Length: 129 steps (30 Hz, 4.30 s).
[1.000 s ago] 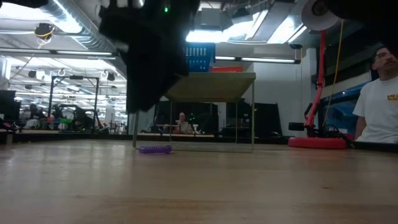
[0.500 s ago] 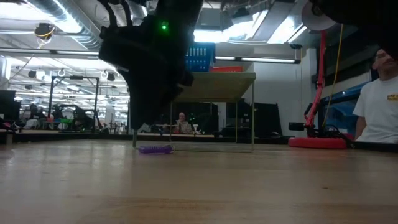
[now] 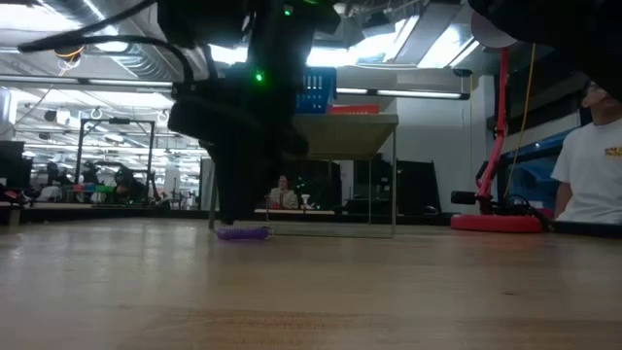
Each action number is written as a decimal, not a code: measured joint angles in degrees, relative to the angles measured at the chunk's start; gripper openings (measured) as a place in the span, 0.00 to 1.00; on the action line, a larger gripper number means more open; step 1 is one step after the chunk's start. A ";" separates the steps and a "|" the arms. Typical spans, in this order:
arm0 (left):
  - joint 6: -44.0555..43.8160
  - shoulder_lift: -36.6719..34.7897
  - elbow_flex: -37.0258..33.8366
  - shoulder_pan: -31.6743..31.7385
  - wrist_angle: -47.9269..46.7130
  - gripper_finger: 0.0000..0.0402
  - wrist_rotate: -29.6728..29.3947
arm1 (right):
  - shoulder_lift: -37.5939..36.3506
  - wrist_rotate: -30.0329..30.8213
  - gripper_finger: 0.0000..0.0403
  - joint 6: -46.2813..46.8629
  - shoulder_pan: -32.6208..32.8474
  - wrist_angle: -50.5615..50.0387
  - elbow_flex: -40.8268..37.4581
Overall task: Pick & Place Office Desk Supplies
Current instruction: Put the violet spring keychain into the orange basket on the shelf
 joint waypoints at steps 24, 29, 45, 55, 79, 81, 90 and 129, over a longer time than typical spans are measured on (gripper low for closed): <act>-0.02 -0.04 0.00 0.85 0.02 0.37 0.48 | 0.41 -5.06 0.40 3.32 1.53 1.83 -1.47; -0.02 -0.04 0.00 0.83 -0.02 0.37 0.49 | 0.92 -6.53 0.40 4.46 1.59 2.22 -1.38; -0.62 -0.04 0.00 0.80 -0.16 0.37 0.19 | 1.78 -9.30 0.17 7.87 1.54 2.73 -1.31; -0.65 -0.04 0.00 0.80 -0.66 0.37 -1.00 | 0.52 -11.40 0.01 10.76 4.36 4.46 4.42; -1.67 -0.09 0.00 0.70 -1.05 0.37 0.36 | 2.99 8.79 0.00 19.26 4.09 0.45 4.17; -1.74 -0.09 0.00 0.70 -1.05 0.37 0.40 | 2.99 8.98 0.00 19.68 3.97 0.21 4.15; -2.10 -0.09 0.00 0.70 -1.41 0.37 0.41 | 4.55 4.77 0.00 19.81 3.46 2.07 4.22; 0.04 -0.07 0.00 0.79 1.02 0.37 -1.00 | -2.52 11.31 0.00 25.54 9.41 3.56 4.21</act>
